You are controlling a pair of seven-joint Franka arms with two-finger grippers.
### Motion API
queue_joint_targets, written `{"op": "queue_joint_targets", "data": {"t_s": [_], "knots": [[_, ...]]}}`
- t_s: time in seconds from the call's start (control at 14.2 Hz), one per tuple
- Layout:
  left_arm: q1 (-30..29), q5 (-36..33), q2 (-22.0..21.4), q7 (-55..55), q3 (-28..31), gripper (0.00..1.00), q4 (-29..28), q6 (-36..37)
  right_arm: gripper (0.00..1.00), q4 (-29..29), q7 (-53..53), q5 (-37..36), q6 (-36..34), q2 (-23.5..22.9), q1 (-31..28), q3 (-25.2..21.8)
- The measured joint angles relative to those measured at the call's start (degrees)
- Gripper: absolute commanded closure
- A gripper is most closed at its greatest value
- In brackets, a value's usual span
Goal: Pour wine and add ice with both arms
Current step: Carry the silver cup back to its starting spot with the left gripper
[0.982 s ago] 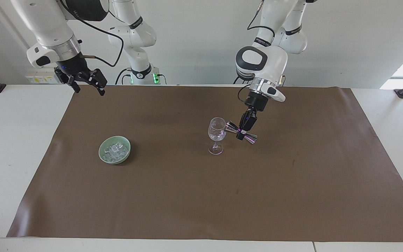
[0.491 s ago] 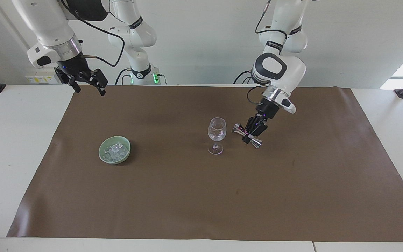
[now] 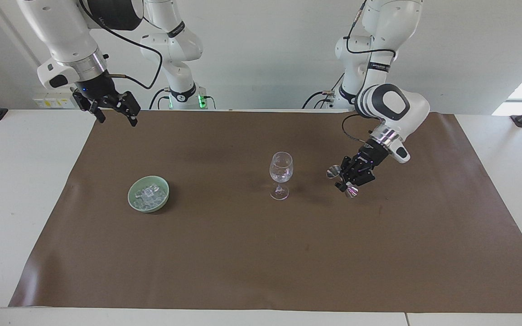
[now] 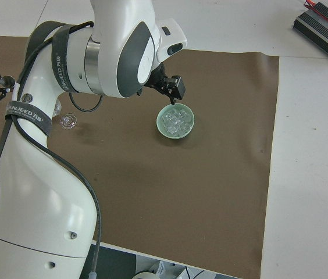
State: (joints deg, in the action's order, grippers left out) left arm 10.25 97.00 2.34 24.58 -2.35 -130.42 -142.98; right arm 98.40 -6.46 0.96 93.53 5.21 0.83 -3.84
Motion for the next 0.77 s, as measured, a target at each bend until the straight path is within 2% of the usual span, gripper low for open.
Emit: {"op": "queue_joint_targets", "data": {"t_s": [0.21, 0.63, 0.77], "knots": [[-4.7, -2.5, 0.8, 1.3, 0.1, 1.0, -0.4, 6.5, 0.0, 0.9, 0.0, 0.0, 0.0, 0.5, 0.0, 0.0], [-14.1, -12.8, 2.0, 5.8, 0.2, 1.0, -0.3, 20.3, 0.0, 1.7, 0.0, 0.0, 1.6, 0.9, 0.0, 0.0], [-16.3, -13.7, 2.5, 8.5, 0.3, 1.0, 0.1, 23.0, 0.0, 1.8, 0.0, 0.0, 1.6, 0.9, 0.0, 0.0]]}}
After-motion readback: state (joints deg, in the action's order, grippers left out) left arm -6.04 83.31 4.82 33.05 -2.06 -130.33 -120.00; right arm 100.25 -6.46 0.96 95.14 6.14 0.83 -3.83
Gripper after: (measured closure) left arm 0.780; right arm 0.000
